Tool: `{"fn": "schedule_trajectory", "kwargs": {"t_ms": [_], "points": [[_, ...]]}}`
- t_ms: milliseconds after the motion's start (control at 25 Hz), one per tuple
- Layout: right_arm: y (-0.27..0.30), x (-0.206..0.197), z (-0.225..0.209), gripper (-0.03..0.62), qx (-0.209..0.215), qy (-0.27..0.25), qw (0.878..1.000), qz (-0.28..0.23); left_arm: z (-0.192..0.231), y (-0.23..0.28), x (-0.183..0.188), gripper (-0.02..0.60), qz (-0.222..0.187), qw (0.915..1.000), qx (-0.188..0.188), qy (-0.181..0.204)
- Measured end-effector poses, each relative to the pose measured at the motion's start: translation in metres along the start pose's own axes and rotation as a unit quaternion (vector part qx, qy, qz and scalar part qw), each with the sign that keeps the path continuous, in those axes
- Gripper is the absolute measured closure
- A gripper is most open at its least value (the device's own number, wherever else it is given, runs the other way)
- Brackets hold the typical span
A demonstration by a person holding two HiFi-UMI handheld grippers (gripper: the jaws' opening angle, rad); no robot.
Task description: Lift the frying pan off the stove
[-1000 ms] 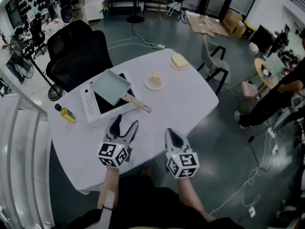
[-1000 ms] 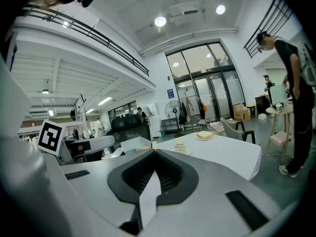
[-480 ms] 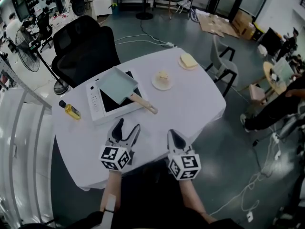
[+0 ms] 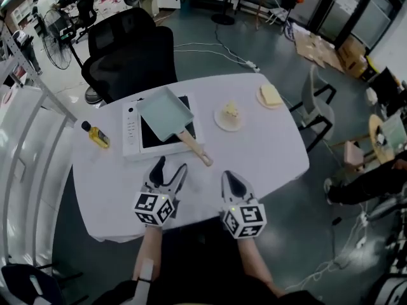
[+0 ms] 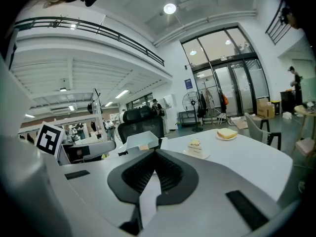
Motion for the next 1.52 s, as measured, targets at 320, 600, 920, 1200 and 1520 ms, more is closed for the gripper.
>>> {"fn": "schedule_trajectory", "kwargs": {"t_ms": [320, 600, 920, 1200, 1520], "points": [[0.050, 0.025, -0.031, 0.589, 0.064, -0.015, 0.997, 0.042, -0.001, 0.037, 0.008, 0.276, -0.003, 0.9982, 0.059, -0.010], [0.095, 0.041, -0.045, 0.589, 0.126, -0.034, 0.988, 0.077, 0.002, 0.054, 0.010, 0.276, -0.005, 0.9927, 0.119, -0.022], [0.134, 0.038, -0.052, 0.589, 0.188, -0.041, 0.973, 0.127, -0.002, 0.054, -0.004, 0.276, 0.003, 0.9809, 0.187, -0.053], [0.155, 0.037, -0.052, 0.589, 0.231, -0.054, 0.959, 0.154, -0.013, 0.057, -0.013, 0.276, 0.007, 0.9722, 0.216, -0.090], [0.165, 0.035, -0.065, 0.589, 0.240, -0.055, 0.953, 0.174, -0.007, 0.066, -0.011, 0.276, -0.110, 0.9314, 0.154, -0.311]]}}
Point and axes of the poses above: the fingertips, and each gripper's own axes: y forward along the fingers, z to its left, x out of its top, the point moved 7 cm from there along -y, backward along the fingers, and after that the axes turned 15 degrees about y, right-handed, at the moved point
